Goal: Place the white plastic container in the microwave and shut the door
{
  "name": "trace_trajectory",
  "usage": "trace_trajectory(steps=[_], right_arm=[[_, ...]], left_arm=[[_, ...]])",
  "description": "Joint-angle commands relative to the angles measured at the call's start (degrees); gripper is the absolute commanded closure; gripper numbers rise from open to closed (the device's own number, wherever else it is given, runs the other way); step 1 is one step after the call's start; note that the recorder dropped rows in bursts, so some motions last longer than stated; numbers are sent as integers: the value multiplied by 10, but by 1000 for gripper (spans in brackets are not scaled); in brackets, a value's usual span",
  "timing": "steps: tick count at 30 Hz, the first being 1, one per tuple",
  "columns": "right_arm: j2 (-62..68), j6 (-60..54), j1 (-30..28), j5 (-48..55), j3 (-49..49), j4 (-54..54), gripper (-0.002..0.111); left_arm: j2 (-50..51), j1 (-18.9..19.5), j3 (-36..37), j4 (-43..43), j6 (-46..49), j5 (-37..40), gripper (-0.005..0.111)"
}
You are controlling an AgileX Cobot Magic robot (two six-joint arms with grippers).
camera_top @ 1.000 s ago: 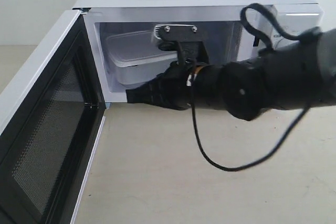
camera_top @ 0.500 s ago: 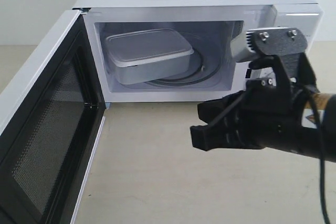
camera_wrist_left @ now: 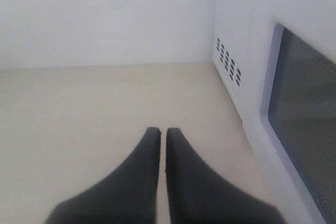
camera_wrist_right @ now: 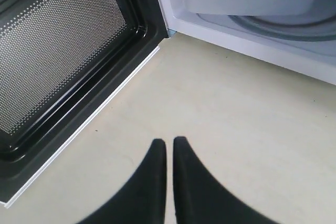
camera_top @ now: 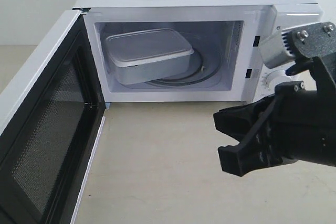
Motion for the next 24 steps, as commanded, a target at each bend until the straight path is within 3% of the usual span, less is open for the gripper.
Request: trace_trajectory(steps=[1, 8, 16, 20, 24], right_arm=[[-5, -15, 0, -21, 3, -5, 108], [-5, -15, 0, -37, 3, -31, 108], [-5, -15, 0, -42, 3, -56, 108], [-5, -15, 0, -53, 3, -59, 108], [-5, -15, 0, -53, 3, -59, 108]], left_arm=[[-2, 2, 2, -2, 1, -87, 102], [-2, 2, 2, -2, 1, -203, 102], [-2, 2, 0, -2, -28, -272, 102], [60, 2, -53, -2, -45, -244, 102], [182, 2, -176, -2, -66, -100, 102]])
